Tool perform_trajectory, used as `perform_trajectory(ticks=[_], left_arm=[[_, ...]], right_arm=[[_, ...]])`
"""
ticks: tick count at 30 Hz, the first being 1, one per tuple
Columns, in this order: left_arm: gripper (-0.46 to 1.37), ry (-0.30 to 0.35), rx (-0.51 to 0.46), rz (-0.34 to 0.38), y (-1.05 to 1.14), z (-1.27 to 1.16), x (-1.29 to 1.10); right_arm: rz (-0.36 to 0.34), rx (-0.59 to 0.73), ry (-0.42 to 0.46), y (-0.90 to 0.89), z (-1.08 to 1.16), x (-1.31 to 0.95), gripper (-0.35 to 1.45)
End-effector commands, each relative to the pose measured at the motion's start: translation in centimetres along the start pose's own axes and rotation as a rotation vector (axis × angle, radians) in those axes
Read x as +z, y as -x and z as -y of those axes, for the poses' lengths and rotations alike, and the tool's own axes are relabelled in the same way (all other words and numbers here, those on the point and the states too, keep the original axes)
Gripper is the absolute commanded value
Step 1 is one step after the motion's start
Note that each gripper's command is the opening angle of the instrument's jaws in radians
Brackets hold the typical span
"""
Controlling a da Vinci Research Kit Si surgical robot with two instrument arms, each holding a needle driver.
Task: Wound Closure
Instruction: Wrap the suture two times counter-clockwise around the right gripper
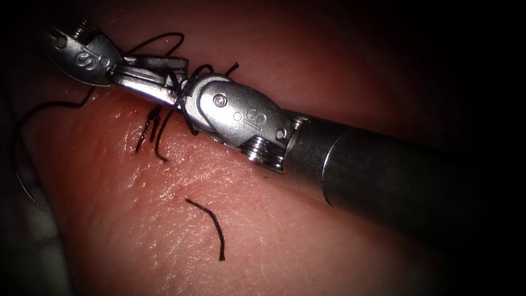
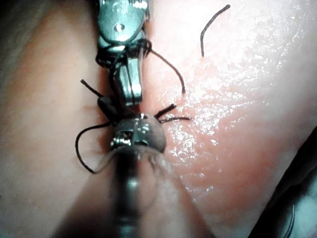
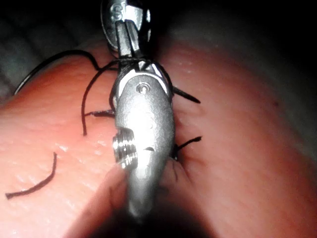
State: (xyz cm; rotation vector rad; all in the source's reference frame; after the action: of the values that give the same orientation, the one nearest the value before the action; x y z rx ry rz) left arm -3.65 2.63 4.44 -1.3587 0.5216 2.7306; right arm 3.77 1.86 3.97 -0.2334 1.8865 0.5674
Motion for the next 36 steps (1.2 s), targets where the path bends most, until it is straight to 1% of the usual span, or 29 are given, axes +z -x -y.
perform_trajectory(ticks=[1,4,6,7,8,10,12,13,14,15,16,17,18,19,21,22,24,25,27,30,36], left_arm=[[-0.35,-0.002,-0.001,-0.001,-0.01,-0.01,-0.01],[-0.35,-0.006,-0.001,0.0,-0.04,-0.04,-0.03],[-0.35,-0.009,0.0,0.0,-0.05,-0.06,-0.05],[-0.35,-0.01,0.0,0.0,-0.05,-0.07,-0.06],[-0.35,-0.01,-0.004,0.001,-0.04,-0.09,-0.07],[-0.35,-0.011,-0.002,0.001,-0.04,-0.11,-0.09],[-0.35,-0.012,-0.006,0.001,-0.03,-0.14,-0.1],[-0.35,-0.012,-0.005,0.002,-0.03,-0.15,-0.11],[-0.35,-0.013,-0.004,0.002,-0.02,-0.17,-0.11],[-0.35,-0.015,-0.003,0.003,-0.02,-0.19,-0.12],[-0.35,-0.015,-0.002,0.003,-0.02,-0.19,-0.12],[-0.35,-0.015,-0.002,0.004,-0.02,-0.2,-0.12],[-0.35,-0.016,-0.001,0.004,-0.03,-0.21,-0.13],[-0.35,-0.016,-0.001,0.005,-0.03,-0.22,-0.14],[-0.35,-0.016,0.0,0.005,-0.03,-0.22,-0.16],[-0.35,-0.015,0.0,0.005,-0.03,-0.23,-0.16],[-0.35,-0.015,0.0,0.006,-0.02,-0.23,-0.19],[-0.35,-0.013,0.0,0.003,-0.02,-0.23,-0.2],[-0.35,-0.014,0.001,0.005,-0.03,-0.24,-0.24],[-0.35,-0.016,0.002,0.016,-0.02,-0.25,-0.3],[-0.35,-0.021,0.003,0.037,0.0,-0.27,-0.44]], right_arm=[[0.016,-0.013,0.019,-0.01,0.0,-0.01,-0.35],[0.035,-0.028,0.038,-0.01,0.01,-0.01,-0.35],[0.056,-0.039,0.067,-0.02,0.01,-0.02,-0.34],[0.064,-0.041,0.079,-0.03,0.01,-0.03,-0.3],[0.073,-0.051,0.127,-0.05,0.0,-0.05,-0.25],[0.074,-0.066,0.163,-0.06,-0.01,-0.08,-0.2],[0.086,-0.071,0.204,-0.07,-0.01,-0.09,-0.08],[0.119,-0.068,0.253,-0.07,0.0,-0.09,0.06],[0.182,-0.08,0.331,-0.07,0.01,-0.08,0.28],[0.275,-0.087,0.435,-0.08,0.04,-0.07,0.54],[0.294,-0.079,0.456,-0.08,0.05,-0.06,0.58],[0.383,-0.067,0.537,-0.08,0.08,-0.06,0.84],[0.459,-0.081,0.574,-0.09,0.11,-0.05,0.94],[0.483,-0.092,0.582,-0.09,0.13,-0.06,0.97],[0.483,-0.096,0.581,-0.09,0.16,-0.07,1.08],[0.484,-0.089,0.582,-0.09,0.17,-0.08,1.09],[0.497,-0.074,0.591,-0.08,0.2,-0.11,1.02],[0.496,-0.068,0.599,-0.07,0.21,-0.13,1.02],[0.491,-0.051,0.62,-0.05,0.25,-0.19,0.96],[0.49,-0.035,0.641,-0.03,0.26,-0.28,0.94],[0.456,0.042,0.708,0.01,0.23,-0.47,0.88]])
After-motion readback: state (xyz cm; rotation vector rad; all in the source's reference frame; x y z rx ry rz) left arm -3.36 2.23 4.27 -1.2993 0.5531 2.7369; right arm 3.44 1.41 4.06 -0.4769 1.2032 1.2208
